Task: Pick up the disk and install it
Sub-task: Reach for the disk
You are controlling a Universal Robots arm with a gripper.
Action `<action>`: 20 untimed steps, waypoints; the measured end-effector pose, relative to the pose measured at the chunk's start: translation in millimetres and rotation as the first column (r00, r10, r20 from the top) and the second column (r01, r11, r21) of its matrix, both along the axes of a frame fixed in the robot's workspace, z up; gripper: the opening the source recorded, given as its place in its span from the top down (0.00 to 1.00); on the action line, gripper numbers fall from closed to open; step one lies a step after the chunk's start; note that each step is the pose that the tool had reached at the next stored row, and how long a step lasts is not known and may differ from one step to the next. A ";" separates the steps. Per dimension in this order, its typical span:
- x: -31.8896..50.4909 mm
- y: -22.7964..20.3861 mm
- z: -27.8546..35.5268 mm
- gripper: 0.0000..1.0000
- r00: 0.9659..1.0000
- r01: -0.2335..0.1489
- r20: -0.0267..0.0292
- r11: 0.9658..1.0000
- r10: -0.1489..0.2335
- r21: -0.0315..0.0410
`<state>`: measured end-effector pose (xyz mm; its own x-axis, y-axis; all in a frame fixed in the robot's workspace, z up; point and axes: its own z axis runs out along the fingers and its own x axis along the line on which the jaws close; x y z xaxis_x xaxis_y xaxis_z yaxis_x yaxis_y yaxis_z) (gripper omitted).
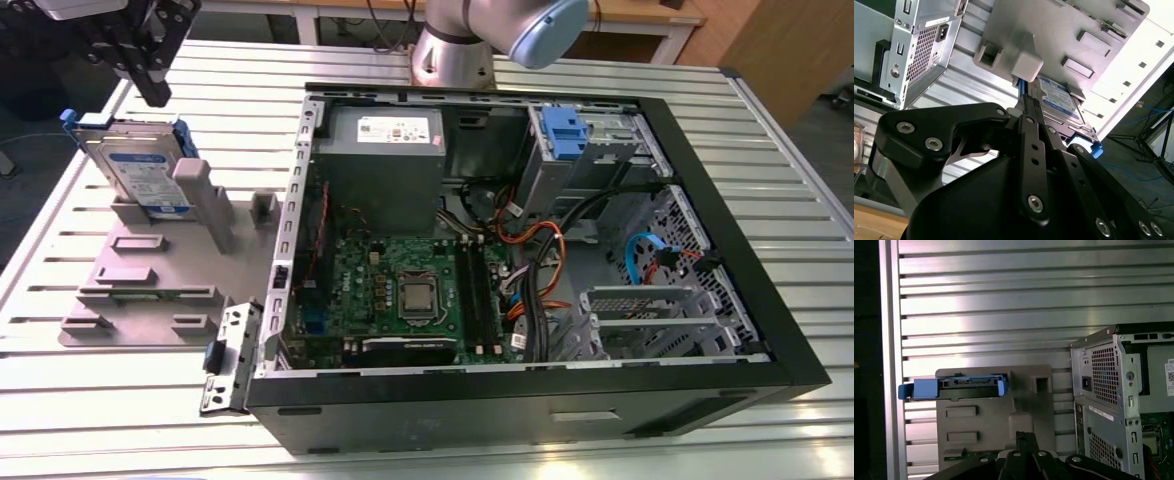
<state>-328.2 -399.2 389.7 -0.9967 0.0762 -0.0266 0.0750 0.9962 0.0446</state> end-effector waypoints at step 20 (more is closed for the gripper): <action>-14.2 0.1 -2.2 0.89 1.000 0.000 0.000 1.000 0.000 0.000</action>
<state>-342.4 -399.1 387.5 -0.9967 0.0762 -0.0265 0.0750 0.9962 0.0446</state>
